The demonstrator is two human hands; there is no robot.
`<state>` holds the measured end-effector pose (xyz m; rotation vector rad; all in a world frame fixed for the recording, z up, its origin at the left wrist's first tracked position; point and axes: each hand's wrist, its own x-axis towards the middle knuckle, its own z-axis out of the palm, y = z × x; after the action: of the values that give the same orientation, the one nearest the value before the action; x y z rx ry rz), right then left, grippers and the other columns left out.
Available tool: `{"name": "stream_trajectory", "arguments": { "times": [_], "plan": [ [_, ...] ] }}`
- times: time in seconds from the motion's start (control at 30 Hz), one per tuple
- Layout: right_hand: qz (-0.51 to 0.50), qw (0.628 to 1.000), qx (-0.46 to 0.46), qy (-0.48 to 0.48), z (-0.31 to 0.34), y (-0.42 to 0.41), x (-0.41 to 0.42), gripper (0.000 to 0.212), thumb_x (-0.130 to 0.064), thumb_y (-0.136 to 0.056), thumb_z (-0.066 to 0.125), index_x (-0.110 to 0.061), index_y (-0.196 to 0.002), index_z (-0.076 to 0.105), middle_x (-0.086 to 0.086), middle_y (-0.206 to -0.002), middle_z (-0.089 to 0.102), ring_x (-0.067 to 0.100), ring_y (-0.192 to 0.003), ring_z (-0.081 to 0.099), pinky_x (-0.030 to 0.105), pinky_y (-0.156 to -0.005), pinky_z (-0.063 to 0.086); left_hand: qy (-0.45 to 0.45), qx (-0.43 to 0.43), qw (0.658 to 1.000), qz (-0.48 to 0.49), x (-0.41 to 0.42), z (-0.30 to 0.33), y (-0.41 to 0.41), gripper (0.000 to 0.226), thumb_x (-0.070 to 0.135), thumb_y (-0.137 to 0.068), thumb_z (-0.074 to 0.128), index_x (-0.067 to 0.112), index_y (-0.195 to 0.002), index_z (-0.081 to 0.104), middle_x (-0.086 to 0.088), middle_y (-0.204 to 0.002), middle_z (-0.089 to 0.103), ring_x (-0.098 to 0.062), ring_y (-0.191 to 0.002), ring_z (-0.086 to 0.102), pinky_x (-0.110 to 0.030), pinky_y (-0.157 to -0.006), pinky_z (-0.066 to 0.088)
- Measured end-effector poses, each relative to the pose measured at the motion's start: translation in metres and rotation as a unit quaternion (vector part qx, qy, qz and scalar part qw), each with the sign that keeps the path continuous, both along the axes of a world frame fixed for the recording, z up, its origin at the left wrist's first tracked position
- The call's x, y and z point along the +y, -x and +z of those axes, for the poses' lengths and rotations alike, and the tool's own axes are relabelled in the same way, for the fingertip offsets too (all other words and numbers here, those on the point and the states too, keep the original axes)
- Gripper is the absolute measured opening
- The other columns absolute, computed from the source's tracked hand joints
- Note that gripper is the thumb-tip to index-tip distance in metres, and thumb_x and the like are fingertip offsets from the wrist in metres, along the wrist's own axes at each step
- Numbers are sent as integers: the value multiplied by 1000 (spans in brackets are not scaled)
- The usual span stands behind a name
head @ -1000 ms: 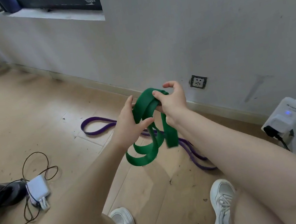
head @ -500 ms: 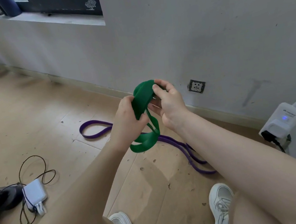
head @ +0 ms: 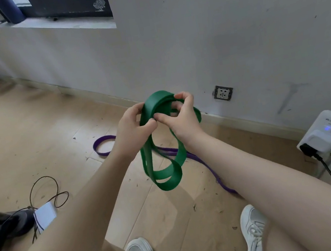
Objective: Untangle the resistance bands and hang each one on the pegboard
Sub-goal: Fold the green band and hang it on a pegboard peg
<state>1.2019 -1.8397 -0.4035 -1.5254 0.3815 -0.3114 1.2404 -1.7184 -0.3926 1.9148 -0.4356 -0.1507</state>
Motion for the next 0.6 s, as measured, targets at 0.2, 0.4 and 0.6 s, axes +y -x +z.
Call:
{"name": "stream_trajectory", "arguments": {
  "times": [0.2,0.4,0.6],
  "plan": [
    [25,999,-29,-28,-3,4,-5,51,-9,-82,69,-20,-110,28,2,-103,63,11,-95,61,22,-83,50,34,96,994,-27,1,4,-2,30,2,-89,53,13,-117,57,-2,-106,64,-19,-85,69,-32,-76,57],
    [-22,996,-16,91,-2,3,-4,39,-1,-85,57,-17,-103,27,5,-89,66,15,-79,61,22,-69,49,71,157,985,-6,-3,-4,1,33,-3,-85,57,7,-116,54,-9,-107,65,-26,-90,67,-35,-78,55],
    [-49,983,38,170,-11,10,-8,29,-6,-83,61,-16,-93,35,-6,-69,50,15,-68,51,35,-65,48,38,42,995,77,-8,-4,11,37,8,-77,64,22,-110,57,9,-98,61,-19,-80,66,-29,-64,57]
  ]
}}
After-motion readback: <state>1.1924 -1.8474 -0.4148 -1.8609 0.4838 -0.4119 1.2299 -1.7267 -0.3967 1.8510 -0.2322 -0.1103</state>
